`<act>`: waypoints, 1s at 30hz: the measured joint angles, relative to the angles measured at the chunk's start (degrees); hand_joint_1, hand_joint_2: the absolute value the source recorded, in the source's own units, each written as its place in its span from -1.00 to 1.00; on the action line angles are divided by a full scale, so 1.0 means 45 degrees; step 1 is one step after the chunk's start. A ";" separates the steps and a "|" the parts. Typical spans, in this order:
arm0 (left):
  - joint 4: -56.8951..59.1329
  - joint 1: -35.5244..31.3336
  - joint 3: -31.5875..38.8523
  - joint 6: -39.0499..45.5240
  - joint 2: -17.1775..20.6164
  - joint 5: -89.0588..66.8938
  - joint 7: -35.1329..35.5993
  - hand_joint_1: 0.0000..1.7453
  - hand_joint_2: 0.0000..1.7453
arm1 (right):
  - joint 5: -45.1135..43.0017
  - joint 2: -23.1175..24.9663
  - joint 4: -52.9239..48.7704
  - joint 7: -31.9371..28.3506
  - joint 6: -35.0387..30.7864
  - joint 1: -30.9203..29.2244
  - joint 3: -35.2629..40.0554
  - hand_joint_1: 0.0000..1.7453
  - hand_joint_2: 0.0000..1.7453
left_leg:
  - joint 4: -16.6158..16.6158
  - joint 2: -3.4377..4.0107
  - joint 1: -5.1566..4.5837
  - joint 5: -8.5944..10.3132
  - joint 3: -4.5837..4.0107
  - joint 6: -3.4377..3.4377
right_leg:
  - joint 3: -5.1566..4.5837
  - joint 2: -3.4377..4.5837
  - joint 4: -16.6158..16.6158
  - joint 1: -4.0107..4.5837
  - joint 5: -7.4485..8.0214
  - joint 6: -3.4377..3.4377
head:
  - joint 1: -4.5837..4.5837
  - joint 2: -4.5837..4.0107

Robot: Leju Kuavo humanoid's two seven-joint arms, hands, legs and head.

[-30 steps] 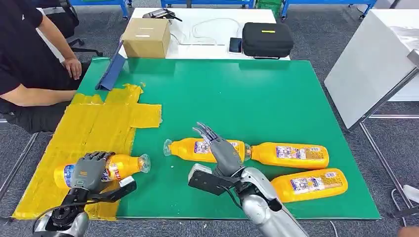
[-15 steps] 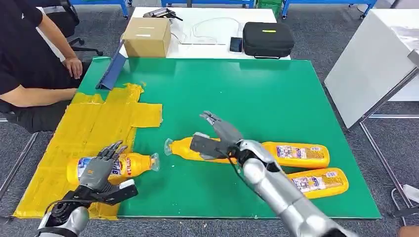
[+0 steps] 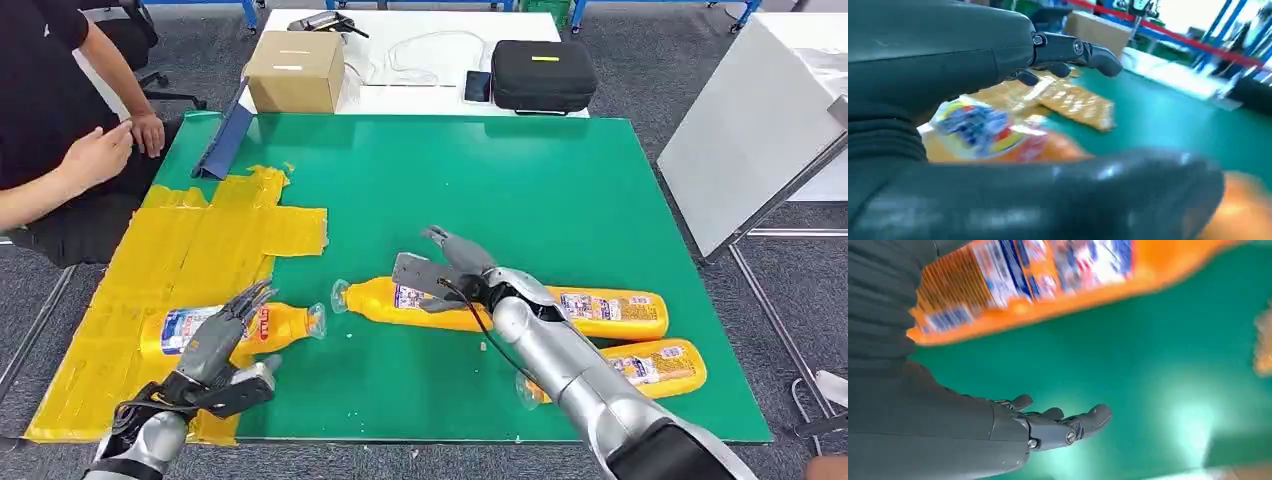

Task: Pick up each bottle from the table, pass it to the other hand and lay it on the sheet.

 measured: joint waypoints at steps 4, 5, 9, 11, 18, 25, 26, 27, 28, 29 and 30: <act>-0.0451 -0.0210 0.0572 -0.0475 -0.0590 0.1400 -0.0390 -1.00 -1.00 | 0.0530 0.0000 0.1098 0.0151 0.1393 -0.0226 0.0489 -1.00 1.00 | 0.0001 0.0000 -0.0004 0.0005 -0.0001 0.0007 | 0.0000 0.0000 -0.0001 -0.0002 0.0006 0.0004 | 0.0000 -0.0005; -0.0471 -0.0311 0.0685 -0.0490 -0.0711 0.1469 -0.0429 -1.00 -1.00 | 0.0672 0.0000 0.1300 0.0151 0.1762 -0.0312 0.0628 -1.00 1.00 | 0.0001 0.0000 -0.0005 0.0006 0.0000 0.0009 | -0.0001 0.0000 -0.0002 -0.0003 0.0006 0.0005 | -0.0005 0.0000; -0.0398 -0.0771 0.0893 -0.0509 -0.1090 0.1596 -0.0570 -1.00 -1.00 | 0.1537 -0.0078 0.2174 -0.0131 0.3024 -0.0889 0.1677 -1.00 1.00 | 0.0001 -0.0001 -0.0002 0.0003 0.0031 0.0009 | -0.0104 0.0000 -0.0010 -0.0003 -0.0002 0.0000 | 0.0000 -0.0005; -0.0277 -0.0980 0.0893 -0.0504 -0.1240 0.1683 -0.0642 -1.00 -1.00 | 0.1788 -0.0155 0.2469 -0.0296 0.3207 -0.1091 0.2306 1.00 1.00 | 0.0001 -0.0001 -0.0002 0.0002 0.0033 0.0008 | -0.0099 0.0000 -0.0009 -0.0002 -0.0003 0.0001 | 0.0000 -0.0005; -0.0004 -0.1242 0.0888 -0.0349 -0.1488 0.1799 -0.0715 -1.00 -1.00 | 0.1993 -0.0384 0.2916 -0.0310 0.2984 -0.1369 0.3347 1.00 1.00 | 0.0000 0.0002 -0.0002 0.0002 0.0060 0.0009 | -0.0071 0.0001 -0.0009 -0.0002 -0.0003 0.0001 | -0.0005 -0.0005; -0.0102 -0.0985 0.1292 -0.1224 -0.1677 0.3195 -0.0623 -1.00 -1.00 | 0.1599 -0.0389 0.2945 0.0244 0.2036 -0.1336 0.3454 1.00 1.00 | -0.0001 0.0002 -0.0002 0.0008 0.0063 0.0012 | -0.0070 0.0001 -0.0009 -0.0002 -0.0002 0.0000 | -0.0005 -0.0005; -0.0164 -0.0938 0.1412 -0.1681 -0.1745 0.3757 -0.0479 -1.00 -1.00 | 0.1421 -0.0374 0.2945 0.0359 0.1671 -0.1268 0.3420 1.00 1.00 | -0.0001 0.0000 -0.0002 0.0011 0.0062 0.0015 | -0.0064 0.0001 -0.0009 -0.0002 0.0000 0.0001 | 0.0000 -0.0005; -0.0270 -0.0858 0.1572 -0.2167 -0.1821 0.4455 -0.0280 -1.00 -1.00 | 0.1188 -0.0340 0.2926 0.0418 0.1215 -0.1167 0.3319 1.00 1.00 | -0.0001 0.0000 -0.0003 0.0011 0.0062 0.0015 | -0.0059 0.0001 -0.0008 -0.0002 0.0002 0.0003 | -0.0005 -0.0004; -0.0432 -0.0747 0.1763 -0.2691 -0.1901 0.5241 -0.0032 -1.00 -1.00 | 0.0897 -0.0287 0.2854 0.0423 0.0686 -0.1041 0.3149 1.00 1.00 | -0.0001 0.0004 -0.0003 0.0011 0.0062 0.0015 | -0.0039 0.0002 -0.0007 -0.0002 0.0004 0.0003 | -0.0005 -0.0004; -0.0649 -0.0598 0.1999 -0.3390 -0.2018 0.6213 0.0341 -1.00 -1.00 | 0.0495 -0.0263 0.2670 0.0308 -0.0009 -0.0827 0.2863 1.00 1.00 | -0.0001 0.0007 -0.0003 0.0011 0.0057 0.0015 | -0.0011 0.0003 -0.0007 -0.0001 0.0007 0.0003 | 0.0000 -0.0004; -0.0875 -0.0422 0.2215 -0.4009 -0.2134 0.7097 0.0661 -1.00 -1.00 | 0.0077 -0.0238 0.2405 0.0111 -0.0515 -0.0514 0.2544 1.00 1.00 | -0.0001 0.0010 -0.0003 0.0011 0.0049 0.0015 | 0.0040 0.0004 -0.0007 0.0000 0.0011 0.0005 | 0.0000 -0.0005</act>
